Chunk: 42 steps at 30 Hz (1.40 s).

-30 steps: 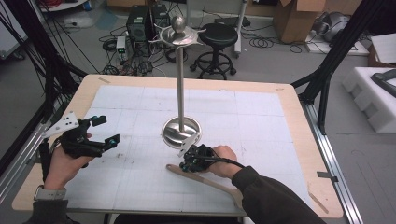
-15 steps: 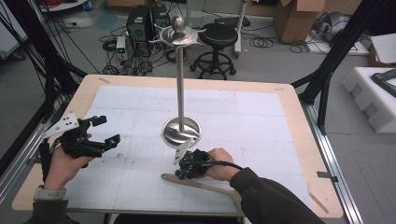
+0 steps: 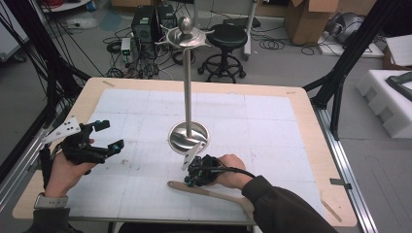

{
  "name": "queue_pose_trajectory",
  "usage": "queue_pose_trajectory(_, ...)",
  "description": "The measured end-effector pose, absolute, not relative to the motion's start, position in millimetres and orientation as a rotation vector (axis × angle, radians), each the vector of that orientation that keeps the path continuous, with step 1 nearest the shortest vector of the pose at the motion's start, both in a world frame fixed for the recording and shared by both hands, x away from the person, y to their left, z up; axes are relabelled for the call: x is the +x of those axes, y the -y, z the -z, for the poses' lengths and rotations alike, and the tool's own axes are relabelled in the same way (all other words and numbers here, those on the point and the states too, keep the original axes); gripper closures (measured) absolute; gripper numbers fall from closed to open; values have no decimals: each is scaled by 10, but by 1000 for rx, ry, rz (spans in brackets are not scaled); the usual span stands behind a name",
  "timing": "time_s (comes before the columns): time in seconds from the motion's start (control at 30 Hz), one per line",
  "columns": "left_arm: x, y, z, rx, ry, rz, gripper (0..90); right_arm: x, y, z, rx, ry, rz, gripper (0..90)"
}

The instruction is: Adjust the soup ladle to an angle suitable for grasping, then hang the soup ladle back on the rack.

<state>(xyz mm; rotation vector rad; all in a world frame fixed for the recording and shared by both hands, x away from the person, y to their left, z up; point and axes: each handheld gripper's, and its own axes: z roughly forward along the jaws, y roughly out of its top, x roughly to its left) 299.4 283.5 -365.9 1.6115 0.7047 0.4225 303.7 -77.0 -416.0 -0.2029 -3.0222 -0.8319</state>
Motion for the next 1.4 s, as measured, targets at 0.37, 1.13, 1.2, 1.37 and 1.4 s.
queue_pose_trajectory(0.37,2989,-2841,3659,1614,-708,-423,22,2933,1053,3811,-271,3051,934,490)
queue_pose_trajectory(1.13,3004,-2844,3653,1603,-712,-425,22,2734,1647,3690,-352,2972,1087,93)
queue_pose_trajectory(1.2,3006,-2842,3650,1607,-708,-426,22,2717,1669,3701,-344,2995,1062,93)
queue_pose_trajectory(1.37,3012,-2837,3648,1606,-708,-425,22,2690,1713,3761,-337,2993,983,93)
queue_pose_trajectory(1.4,3012,-2836,3648,1605,-710,-425,22,2688,1715,3780,-343,2992,972,93)
